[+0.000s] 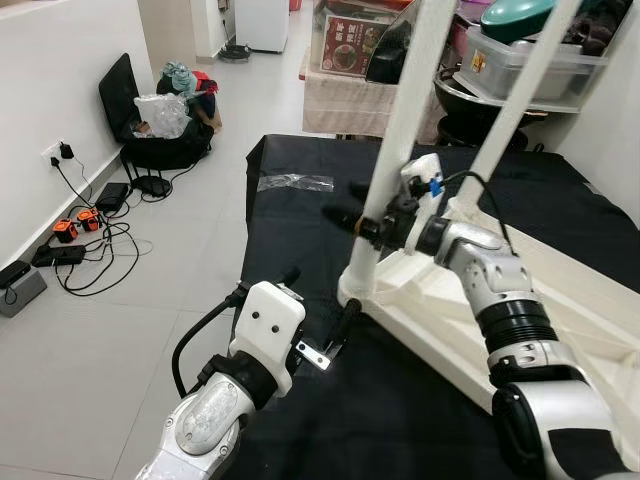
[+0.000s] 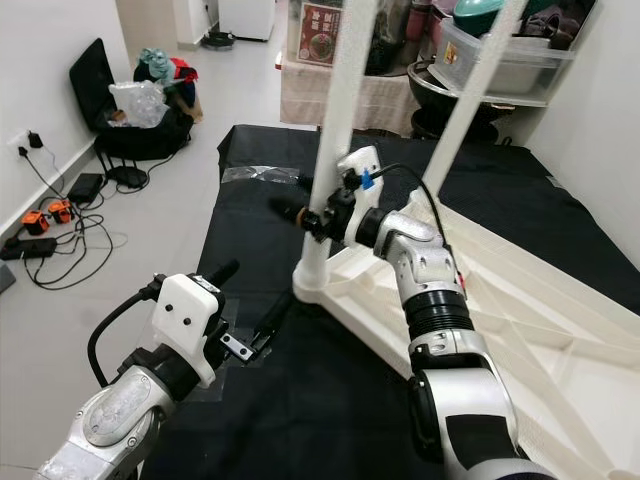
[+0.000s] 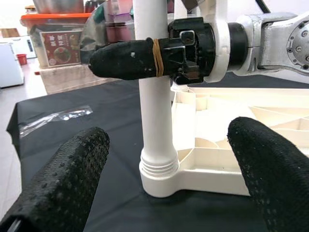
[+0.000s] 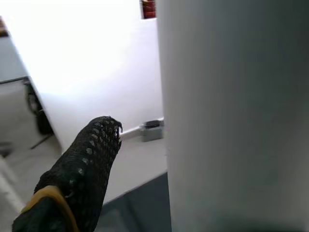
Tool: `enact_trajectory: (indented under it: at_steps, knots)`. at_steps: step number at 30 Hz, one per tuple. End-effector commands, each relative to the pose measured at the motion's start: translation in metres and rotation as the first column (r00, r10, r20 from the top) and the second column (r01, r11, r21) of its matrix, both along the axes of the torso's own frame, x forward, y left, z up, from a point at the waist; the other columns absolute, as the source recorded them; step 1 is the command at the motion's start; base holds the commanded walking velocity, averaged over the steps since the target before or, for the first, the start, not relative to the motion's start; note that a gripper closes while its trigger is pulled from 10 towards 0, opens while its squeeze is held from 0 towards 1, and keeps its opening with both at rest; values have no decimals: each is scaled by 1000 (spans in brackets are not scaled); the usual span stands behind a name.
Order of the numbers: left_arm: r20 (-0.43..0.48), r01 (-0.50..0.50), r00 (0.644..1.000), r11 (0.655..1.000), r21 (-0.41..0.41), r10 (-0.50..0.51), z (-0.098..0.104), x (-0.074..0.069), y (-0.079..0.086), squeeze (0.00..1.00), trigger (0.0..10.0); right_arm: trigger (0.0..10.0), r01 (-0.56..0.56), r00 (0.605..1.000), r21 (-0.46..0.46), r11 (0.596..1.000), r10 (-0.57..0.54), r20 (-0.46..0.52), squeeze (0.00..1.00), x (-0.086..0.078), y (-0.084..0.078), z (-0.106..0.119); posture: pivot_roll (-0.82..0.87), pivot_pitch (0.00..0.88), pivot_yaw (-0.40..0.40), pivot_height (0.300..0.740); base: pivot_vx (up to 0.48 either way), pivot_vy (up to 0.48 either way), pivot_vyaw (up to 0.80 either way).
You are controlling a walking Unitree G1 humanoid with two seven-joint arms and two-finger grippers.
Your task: Building children table
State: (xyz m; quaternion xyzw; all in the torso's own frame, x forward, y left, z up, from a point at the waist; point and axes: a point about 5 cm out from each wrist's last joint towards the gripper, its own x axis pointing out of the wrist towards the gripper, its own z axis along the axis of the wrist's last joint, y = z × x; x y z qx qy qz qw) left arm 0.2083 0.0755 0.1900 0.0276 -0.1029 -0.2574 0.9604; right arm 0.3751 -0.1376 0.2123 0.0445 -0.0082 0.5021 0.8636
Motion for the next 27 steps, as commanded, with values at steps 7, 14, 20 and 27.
enact_trajectory:
  at_steps: [7,14,20,27]
  knots:
    - [-2,-1,1000,1000,6,1,-1,2,-1,0,10000,0,13,1000,-10,1000,-13,-25,0,10,19,-7,105,0,-106,740,0,0,0]
    - [-3,1,1000,1000,7,-1,-1,2,-1,0,10000,0,108,994,34,994,-108,1,0,11,7,-9,97,0,-99,740,0,0,0]
    - [-3,1,1000,1000,6,-1,-1,3,0,0,10000,0,648,761,-40,761,-649,-7,0,29,-23,-14,92,0,-98,740,0,0,0]
    - [-6,10,1000,1000,6,-10,-2,3,-2,0,10000,0,958,281,-46,284,-958,-51,0,27,-50,-18,85,0,-93,740,0,0,0]
